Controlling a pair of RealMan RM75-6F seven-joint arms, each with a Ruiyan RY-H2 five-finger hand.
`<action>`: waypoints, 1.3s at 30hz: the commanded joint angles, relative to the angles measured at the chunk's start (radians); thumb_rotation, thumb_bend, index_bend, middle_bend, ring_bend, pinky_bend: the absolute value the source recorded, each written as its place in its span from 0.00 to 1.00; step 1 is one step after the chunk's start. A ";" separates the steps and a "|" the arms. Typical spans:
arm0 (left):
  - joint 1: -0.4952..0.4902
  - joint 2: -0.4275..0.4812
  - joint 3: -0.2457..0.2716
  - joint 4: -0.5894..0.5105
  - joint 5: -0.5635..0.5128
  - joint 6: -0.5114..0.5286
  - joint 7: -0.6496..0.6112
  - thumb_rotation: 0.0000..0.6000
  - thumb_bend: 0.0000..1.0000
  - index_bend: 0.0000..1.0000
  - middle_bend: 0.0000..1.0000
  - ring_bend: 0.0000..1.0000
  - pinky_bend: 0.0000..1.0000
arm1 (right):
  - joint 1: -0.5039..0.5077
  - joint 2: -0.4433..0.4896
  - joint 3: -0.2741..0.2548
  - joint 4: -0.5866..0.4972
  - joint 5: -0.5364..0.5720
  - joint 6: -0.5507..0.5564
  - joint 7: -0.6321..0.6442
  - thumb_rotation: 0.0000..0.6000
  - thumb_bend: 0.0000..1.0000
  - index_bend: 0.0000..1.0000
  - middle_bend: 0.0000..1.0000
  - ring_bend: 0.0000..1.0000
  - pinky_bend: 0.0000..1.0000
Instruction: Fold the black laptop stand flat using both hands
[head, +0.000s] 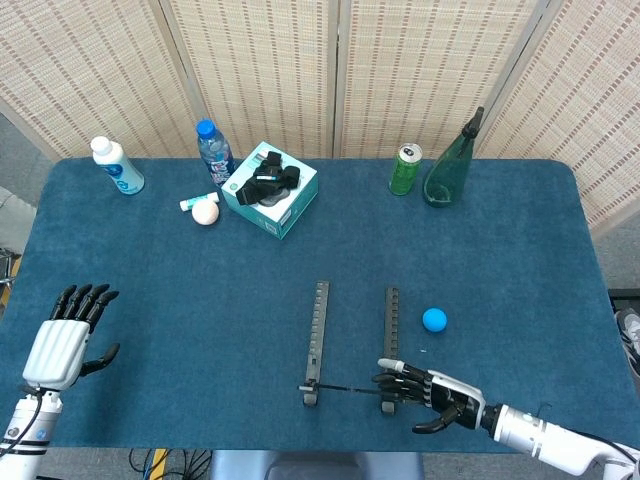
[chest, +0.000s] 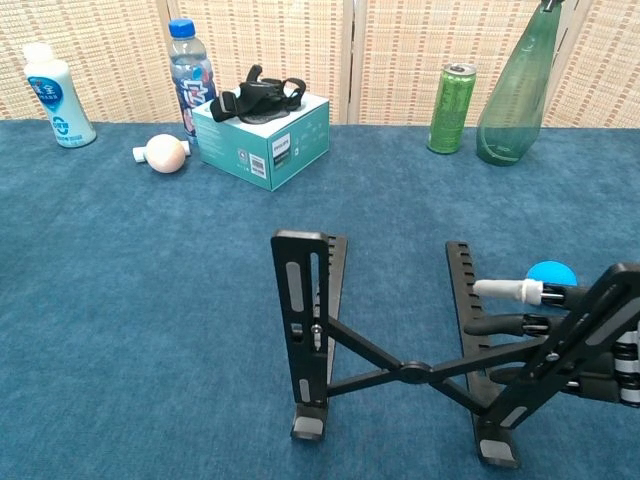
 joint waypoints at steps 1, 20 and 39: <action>-0.002 0.000 0.000 0.002 0.000 -0.004 -0.001 1.00 0.24 0.14 0.11 0.06 0.01 | 0.001 -0.004 -0.007 0.005 -0.005 0.007 0.012 1.00 0.00 0.00 0.13 0.08 0.02; -0.160 -0.032 -0.002 0.081 0.057 -0.222 -0.187 1.00 0.24 0.15 0.11 0.06 0.01 | -0.015 0.311 0.088 -0.160 0.096 0.196 -0.223 1.00 0.00 0.00 0.13 0.08 0.02; -0.408 -0.163 0.038 0.165 0.170 -0.474 -0.667 1.00 0.24 0.29 0.14 0.06 0.01 | -0.044 0.364 0.163 -0.209 0.128 0.116 -0.221 1.00 0.00 0.00 0.12 0.08 0.02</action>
